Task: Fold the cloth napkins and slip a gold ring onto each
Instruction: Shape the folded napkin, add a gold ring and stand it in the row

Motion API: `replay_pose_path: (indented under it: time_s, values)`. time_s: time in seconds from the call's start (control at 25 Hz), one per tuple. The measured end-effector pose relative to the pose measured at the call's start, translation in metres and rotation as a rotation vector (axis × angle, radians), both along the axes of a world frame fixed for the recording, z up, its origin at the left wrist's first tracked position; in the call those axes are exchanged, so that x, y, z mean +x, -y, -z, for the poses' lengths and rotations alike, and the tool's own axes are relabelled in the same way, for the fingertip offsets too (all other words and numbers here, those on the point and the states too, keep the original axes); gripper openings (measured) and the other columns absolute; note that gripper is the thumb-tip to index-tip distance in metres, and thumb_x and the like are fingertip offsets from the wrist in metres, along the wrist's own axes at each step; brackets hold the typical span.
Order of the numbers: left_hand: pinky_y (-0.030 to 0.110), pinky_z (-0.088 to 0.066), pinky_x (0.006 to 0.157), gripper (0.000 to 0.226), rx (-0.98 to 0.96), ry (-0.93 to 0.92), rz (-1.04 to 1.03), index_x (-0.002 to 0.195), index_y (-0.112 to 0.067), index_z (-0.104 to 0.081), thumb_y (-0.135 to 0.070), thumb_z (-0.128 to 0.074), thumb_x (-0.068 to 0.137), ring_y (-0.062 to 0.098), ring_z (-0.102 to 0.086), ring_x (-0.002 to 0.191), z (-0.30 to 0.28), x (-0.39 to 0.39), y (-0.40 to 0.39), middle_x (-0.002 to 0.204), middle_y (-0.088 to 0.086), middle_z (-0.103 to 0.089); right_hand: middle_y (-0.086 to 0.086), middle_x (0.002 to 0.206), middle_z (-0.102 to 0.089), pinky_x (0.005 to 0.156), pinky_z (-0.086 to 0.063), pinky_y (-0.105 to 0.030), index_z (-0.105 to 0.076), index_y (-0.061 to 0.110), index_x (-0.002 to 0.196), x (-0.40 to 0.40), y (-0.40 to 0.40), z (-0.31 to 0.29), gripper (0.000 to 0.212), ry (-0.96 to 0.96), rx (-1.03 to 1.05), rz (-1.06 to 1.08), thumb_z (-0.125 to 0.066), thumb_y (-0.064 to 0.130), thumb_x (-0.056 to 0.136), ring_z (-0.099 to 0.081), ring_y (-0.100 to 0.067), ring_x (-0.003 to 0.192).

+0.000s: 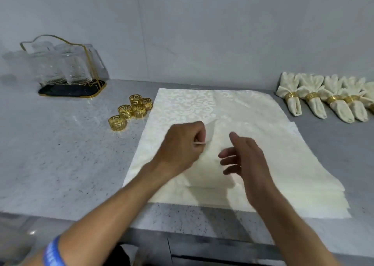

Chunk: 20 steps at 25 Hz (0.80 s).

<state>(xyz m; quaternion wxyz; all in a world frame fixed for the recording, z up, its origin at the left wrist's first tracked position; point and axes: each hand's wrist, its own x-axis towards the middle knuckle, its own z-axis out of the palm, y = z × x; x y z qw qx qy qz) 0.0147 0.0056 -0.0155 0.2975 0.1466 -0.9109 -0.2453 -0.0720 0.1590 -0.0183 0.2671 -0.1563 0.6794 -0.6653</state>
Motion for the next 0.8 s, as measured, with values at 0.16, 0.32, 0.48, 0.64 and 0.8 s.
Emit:
replay_pose_path:
  time_s: [0.16,0.32,0.48,0.64,0.8]
  values:
    - [0.018,-0.030,0.055,0.028,-0.086,0.051,0.074,0.076,-0.021,-0.050,-0.008,-0.074,0.074,0.011,-0.047,0.056,0.021,-0.003,-0.037,0.064,-0.011,-0.053,-0.020,0.084,-0.070,0.057,-0.049,-0.034,-0.058,0.009,0.106,-0.025,0.008,-0.009,0.018,0.025,0.302,-0.189,-0.062,0.018,0.091,-0.063,-0.025,0.063]
    - [0.029,-0.035,0.088,0.040,-0.143,0.215,-0.015,0.117,-0.031,-0.054,-0.026,-0.070,0.080,0.011,-0.050,0.102,0.033,0.040,-0.026,0.113,-0.014,-0.059,-0.013,0.064,-0.062,0.041,-0.041,-0.024,-0.058,0.008,0.104,-0.027,0.010,0.007,0.020,-0.114,0.457,-0.166,-0.060,0.001,0.085,-0.052,-0.013,0.038]
    - [0.027,-0.040,0.083,0.039,-0.024,0.288,-0.212,0.122,-0.029,-0.061,-0.023,-0.069,0.084,0.014,-0.053,0.108,0.044,0.116,0.004,0.118,-0.016,-0.057,-0.007,0.056,-0.056,0.043,-0.042,-0.026,-0.064,0.009,0.091,-0.031,0.008,0.013,0.017,-0.222,0.449,-0.121,-0.053,-0.002,0.086,-0.048,-0.019,0.038]
    - [0.025,-0.052,0.072,0.027,0.110,0.187,-0.311,0.099,-0.028,-0.070,-0.010,-0.074,0.080,0.006,-0.064,0.083,0.048,0.134,0.008,0.090,-0.020,-0.068,-0.006,0.057,-0.054,0.046,-0.040,-0.026,-0.070,0.012,0.086,-0.028,0.007,0.011,0.021,-0.236,0.467,-0.223,-0.053,0.000,0.087,-0.048,-0.020,0.046]
    - [0.019,-0.049,0.068,0.025,0.172,0.186,-0.308,0.094,-0.033,-0.068,-0.013,-0.071,0.080,-0.003,-0.063,0.078,0.042,0.136,0.008,0.084,-0.020,-0.069,0.000,0.064,-0.059,0.046,-0.040,-0.022,-0.069,0.015,0.087,-0.025,0.004,0.009,0.018,-0.315,0.548,-0.300,-0.059,0.001,0.085,-0.054,-0.014,0.053]
